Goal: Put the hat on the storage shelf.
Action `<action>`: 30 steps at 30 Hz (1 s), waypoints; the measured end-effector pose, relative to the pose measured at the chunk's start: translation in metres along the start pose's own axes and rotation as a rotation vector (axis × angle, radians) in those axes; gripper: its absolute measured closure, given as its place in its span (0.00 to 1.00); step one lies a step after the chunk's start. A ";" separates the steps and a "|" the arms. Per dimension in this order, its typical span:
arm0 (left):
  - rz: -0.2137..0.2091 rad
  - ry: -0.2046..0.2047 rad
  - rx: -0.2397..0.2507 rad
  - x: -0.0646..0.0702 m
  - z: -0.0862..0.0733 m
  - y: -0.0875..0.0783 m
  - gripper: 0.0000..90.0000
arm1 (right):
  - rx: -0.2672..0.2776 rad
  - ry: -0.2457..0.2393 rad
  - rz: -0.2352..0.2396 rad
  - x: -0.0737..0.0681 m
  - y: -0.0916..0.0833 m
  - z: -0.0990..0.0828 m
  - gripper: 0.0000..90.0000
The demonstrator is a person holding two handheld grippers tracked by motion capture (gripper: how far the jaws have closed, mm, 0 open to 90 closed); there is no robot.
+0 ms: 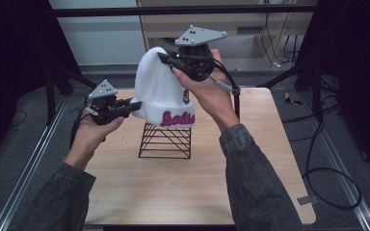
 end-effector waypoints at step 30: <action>0.054 0.005 -0.056 -0.010 -0.019 0.012 0.84 | -0.083 0.038 -0.020 0.018 0.018 -0.050 0.93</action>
Point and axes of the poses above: each handheld gripper's, and its own axes: y roughly forward along the jaws, z roughly out of its top, x roughly to its right, the point moved 8 cm from there along y, roughly forward along the jaws, and after that the axes turned 9 degrees about -z, right-handed, at the moved point
